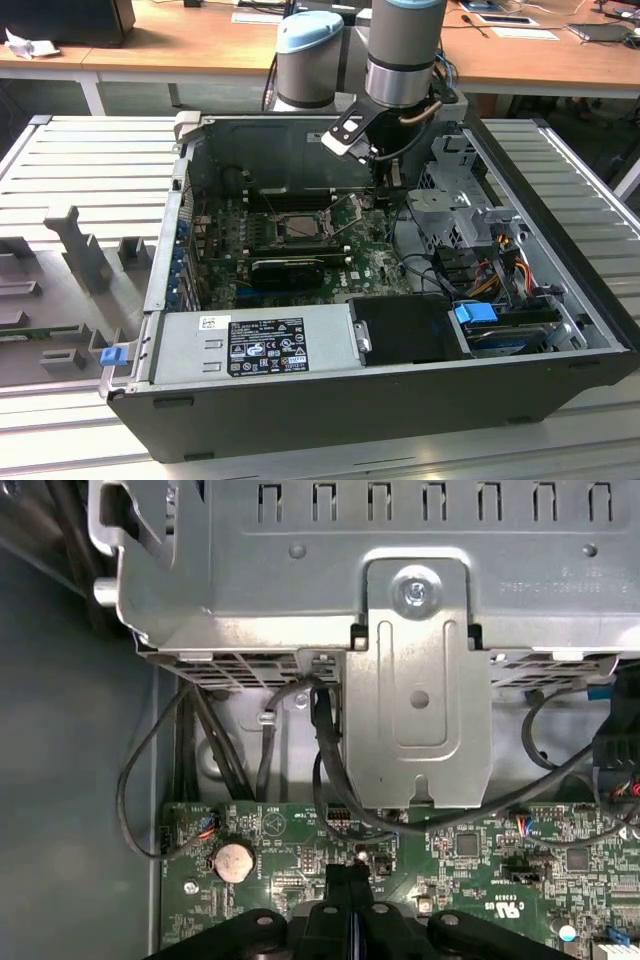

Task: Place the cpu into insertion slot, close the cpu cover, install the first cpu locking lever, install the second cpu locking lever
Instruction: 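Close the cpu cover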

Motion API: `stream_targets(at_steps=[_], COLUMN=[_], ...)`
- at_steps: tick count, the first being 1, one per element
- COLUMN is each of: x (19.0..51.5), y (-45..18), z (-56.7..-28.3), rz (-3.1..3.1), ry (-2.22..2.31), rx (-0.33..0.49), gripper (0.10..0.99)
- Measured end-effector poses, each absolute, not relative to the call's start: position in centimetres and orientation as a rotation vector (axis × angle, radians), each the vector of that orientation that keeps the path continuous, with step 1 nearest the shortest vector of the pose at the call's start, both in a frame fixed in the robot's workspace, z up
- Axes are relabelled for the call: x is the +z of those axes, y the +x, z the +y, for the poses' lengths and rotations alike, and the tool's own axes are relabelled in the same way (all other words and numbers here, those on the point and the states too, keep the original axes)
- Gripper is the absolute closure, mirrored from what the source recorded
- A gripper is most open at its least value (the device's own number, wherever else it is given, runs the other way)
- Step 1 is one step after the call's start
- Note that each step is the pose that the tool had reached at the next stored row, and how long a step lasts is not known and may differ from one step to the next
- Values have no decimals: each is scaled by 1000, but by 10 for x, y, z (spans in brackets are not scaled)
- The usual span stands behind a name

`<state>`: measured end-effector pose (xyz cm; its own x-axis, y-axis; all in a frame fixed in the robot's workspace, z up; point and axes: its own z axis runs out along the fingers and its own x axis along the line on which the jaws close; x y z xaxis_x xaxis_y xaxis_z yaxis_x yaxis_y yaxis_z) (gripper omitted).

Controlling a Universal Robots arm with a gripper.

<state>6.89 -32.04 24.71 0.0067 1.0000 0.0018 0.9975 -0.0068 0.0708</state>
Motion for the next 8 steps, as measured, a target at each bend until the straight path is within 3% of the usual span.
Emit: stream_targets(at_steps=[8], x=[247], y=[62], z=[-320], rz=[2216], ry=[2231], rx=[1], gripper=[980])
